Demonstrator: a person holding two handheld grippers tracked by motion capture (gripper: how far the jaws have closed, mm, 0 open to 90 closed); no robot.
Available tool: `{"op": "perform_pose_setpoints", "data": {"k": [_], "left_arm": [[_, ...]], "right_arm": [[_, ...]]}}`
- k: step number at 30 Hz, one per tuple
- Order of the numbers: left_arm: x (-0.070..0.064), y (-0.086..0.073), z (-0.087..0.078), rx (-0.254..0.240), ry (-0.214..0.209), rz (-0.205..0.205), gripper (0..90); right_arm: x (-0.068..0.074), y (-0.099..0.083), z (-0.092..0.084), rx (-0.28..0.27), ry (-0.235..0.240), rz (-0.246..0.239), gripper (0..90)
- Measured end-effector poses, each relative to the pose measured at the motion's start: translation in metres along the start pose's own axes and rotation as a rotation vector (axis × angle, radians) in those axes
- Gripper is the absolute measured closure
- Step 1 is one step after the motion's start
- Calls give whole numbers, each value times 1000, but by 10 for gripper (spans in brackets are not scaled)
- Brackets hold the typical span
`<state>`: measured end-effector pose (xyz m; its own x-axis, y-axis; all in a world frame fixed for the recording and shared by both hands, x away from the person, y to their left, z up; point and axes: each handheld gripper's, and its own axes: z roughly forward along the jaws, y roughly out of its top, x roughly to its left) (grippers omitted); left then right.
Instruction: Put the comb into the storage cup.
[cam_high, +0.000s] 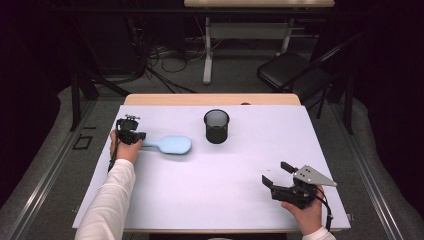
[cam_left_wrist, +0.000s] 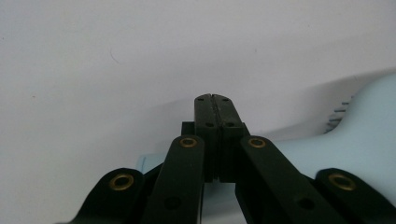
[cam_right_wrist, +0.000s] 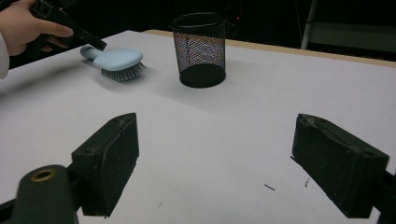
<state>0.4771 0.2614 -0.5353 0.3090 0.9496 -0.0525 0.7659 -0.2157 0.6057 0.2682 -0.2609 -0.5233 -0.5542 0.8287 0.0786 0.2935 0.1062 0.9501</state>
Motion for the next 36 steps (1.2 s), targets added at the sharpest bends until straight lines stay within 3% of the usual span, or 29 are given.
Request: {"op": "perform_pose_setpoints", "data": {"k": [10, 14, 17, 36], "left_arm": [[-1, -11, -7, -4, -16, 30, 900], [-4, -16, -9, -4, -12, 59, 900], [-8, -19, -11, 23, -22, 84, 900], [-18, -42, -24, 33, -79, 108, 900]], "right_arm": [[1, 0, 1, 2, 3, 0, 146], [1, 0, 0, 5, 2, 2, 146], [1, 0, 0, 3, 2, 1, 146], [1, 0, 1, 4, 1, -2, 146]]}}
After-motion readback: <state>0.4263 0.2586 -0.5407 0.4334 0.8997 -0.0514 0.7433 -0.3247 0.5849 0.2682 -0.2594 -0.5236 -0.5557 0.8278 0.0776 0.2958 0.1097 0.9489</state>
